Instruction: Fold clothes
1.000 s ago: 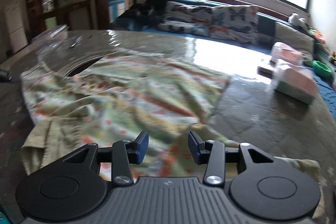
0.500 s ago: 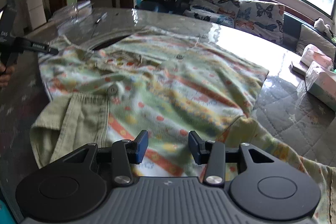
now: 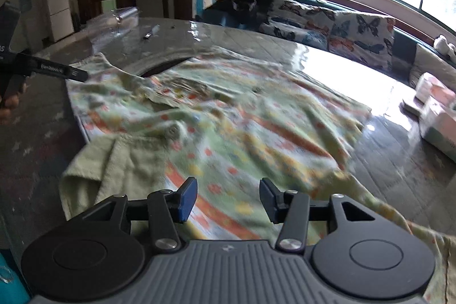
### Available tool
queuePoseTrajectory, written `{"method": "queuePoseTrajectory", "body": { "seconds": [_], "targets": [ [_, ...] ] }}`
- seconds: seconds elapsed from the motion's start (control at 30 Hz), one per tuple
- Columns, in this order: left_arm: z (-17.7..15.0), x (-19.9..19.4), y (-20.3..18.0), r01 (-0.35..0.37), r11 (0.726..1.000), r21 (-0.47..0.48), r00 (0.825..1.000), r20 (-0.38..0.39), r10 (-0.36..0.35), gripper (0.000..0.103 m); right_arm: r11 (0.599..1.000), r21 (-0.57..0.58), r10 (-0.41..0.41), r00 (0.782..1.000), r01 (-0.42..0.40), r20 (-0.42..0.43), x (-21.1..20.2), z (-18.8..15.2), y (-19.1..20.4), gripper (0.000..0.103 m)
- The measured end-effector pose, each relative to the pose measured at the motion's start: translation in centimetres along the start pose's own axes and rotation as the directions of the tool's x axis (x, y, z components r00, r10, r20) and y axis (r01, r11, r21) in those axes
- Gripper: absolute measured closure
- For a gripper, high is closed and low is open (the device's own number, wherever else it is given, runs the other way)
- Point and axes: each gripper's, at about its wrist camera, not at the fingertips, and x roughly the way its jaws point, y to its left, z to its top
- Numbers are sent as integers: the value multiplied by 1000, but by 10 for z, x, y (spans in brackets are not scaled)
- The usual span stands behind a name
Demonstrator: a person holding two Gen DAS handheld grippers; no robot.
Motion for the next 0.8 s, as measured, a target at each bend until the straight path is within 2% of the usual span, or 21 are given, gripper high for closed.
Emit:
{"method": "queuePoseTrajectory", "body": {
  "seconds": [0.17,0.3,0.43,0.53,0.6,0.63,0.8],
  "targets": [
    [-1,-8,-54,143,983,116,989,9,-145,34,998,-36,42,999,-42,-7,10,4,16,54],
    [-2,-3,-89,172,965,200,984,7,-177,34,997,-60,48,999,-49,-23,12,1,23,55],
    [-11,5,-107,208,943,258,977,-21,-210,34,996,-69,59,998,-59,1,0,6,27,55],
    [-21,10,-117,236,919,316,971,-50,-232,34,992,-87,92,996,-90,13,-7,9,34,55],
    [-26,9,-122,233,911,341,971,-39,-234,34,987,-107,124,992,-122,7,-9,9,42,55],
    [-25,10,-122,235,909,344,971,-40,-236,34,983,-117,139,990,-138,3,-11,9,46,56],
    [-11,8,-99,248,940,233,968,-24,-249,34,968,-170,187,982,-186,-12,-8,9,66,57]
  ]
}}
